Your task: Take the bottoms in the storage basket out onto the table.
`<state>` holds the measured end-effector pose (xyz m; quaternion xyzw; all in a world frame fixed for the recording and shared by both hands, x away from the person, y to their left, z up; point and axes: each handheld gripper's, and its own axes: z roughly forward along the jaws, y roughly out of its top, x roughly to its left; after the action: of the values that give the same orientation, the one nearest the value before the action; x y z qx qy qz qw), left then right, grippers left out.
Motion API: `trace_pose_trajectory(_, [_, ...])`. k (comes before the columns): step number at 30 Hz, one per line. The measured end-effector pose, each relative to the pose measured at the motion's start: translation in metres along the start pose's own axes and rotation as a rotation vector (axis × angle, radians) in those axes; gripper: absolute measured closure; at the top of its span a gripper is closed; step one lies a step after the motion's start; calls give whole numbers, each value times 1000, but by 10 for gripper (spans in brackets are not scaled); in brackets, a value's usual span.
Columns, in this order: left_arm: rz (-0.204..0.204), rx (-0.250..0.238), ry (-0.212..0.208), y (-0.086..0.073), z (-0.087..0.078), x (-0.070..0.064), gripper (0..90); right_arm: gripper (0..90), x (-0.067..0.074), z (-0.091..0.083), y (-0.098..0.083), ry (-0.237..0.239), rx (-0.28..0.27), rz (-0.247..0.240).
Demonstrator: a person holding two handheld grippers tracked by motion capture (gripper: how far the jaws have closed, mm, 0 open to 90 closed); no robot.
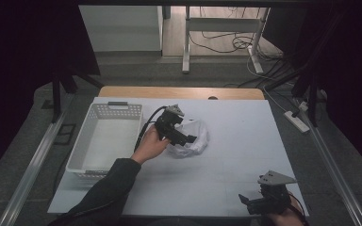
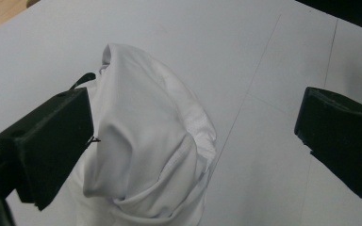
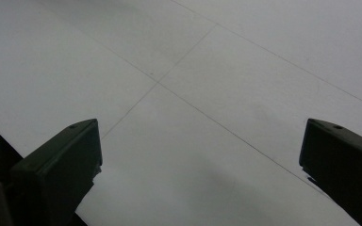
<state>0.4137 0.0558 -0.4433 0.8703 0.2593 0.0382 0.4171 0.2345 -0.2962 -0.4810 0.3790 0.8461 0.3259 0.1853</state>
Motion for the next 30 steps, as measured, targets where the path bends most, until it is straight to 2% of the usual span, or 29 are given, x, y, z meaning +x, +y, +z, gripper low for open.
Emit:
trace_pose_trajectory(5, [6,-3,-20,-2,-5,0,6,2,0,0,0,-1,2,-2])
trace_pose_trajectory(10, [-2,-20,-22,-4,-10,-1,9,2,0,0,0,-2,3,-5])
trace_pose_trajectory(17, [13,-22,-2,-8,-15,-3,25,2,0,0,0,-3,5,-6])
trace_pose_trajectory(25, [-8,-31,-12,-15,-20,-2,31,2,1,1,0,-3,6,-5])
trace_pose_trajectory(30, [-39,-37,-24,-21,-24,-1,37,2,1,1,0,-4,8,-7])
